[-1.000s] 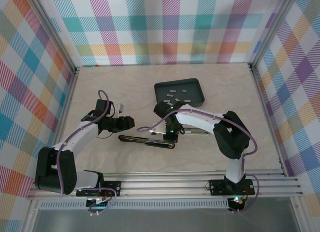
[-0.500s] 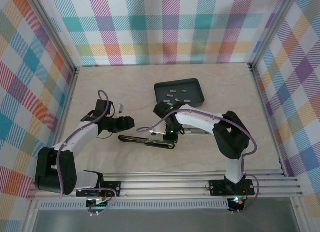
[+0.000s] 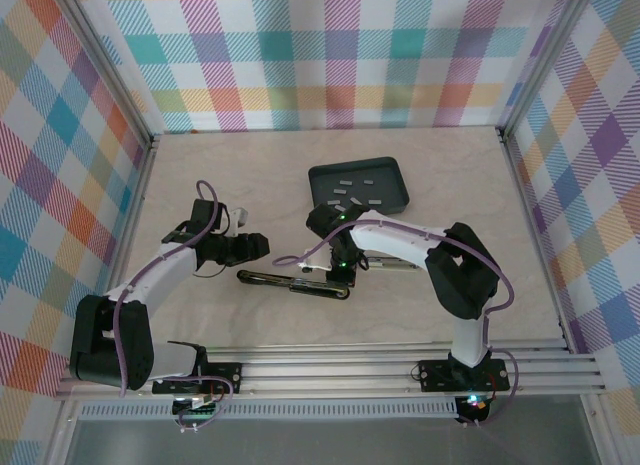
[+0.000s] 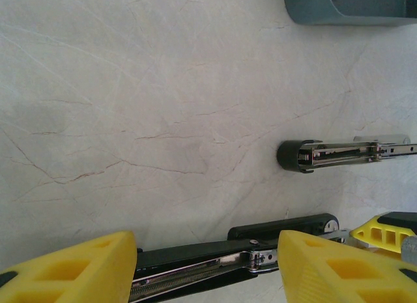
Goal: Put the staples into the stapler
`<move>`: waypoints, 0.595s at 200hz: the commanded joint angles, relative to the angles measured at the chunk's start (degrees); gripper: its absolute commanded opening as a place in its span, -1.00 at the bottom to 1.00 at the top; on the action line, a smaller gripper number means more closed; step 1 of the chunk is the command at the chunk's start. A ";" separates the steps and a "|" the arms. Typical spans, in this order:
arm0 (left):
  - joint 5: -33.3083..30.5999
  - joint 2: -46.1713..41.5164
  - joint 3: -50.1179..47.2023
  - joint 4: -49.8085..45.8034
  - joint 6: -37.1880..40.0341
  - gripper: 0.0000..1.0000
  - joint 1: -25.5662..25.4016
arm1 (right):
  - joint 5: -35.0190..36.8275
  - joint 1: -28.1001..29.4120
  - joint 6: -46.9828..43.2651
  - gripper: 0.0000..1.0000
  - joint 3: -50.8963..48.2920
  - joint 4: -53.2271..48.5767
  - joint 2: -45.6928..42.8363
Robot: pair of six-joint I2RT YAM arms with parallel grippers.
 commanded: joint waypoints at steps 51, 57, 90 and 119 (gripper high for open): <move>-0.61 0.33 0.68 -0.70 0.11 0.20 0.89 | -1.61 0.80 -1.94 -0.77 -0.82 -1.36 -1.25; -0.71 0.38 0.69 -0.70 0.11 0.20 0.97 | -1.78 0.80 -1.94 -0.77 -0.76 -1.41 -1.65; -0.64 0.26 0.68 -0.70 0.07 0.20 0.94 | -1.79 0.80 -1.52 -0.77 -1.14 -1.78 -2.96; -0.63 0.16 0.68 -0.74 0.08 0.20 0.95 | -2.18 0.80 -0.90 -0.77 -1.31 -1.96 -3.39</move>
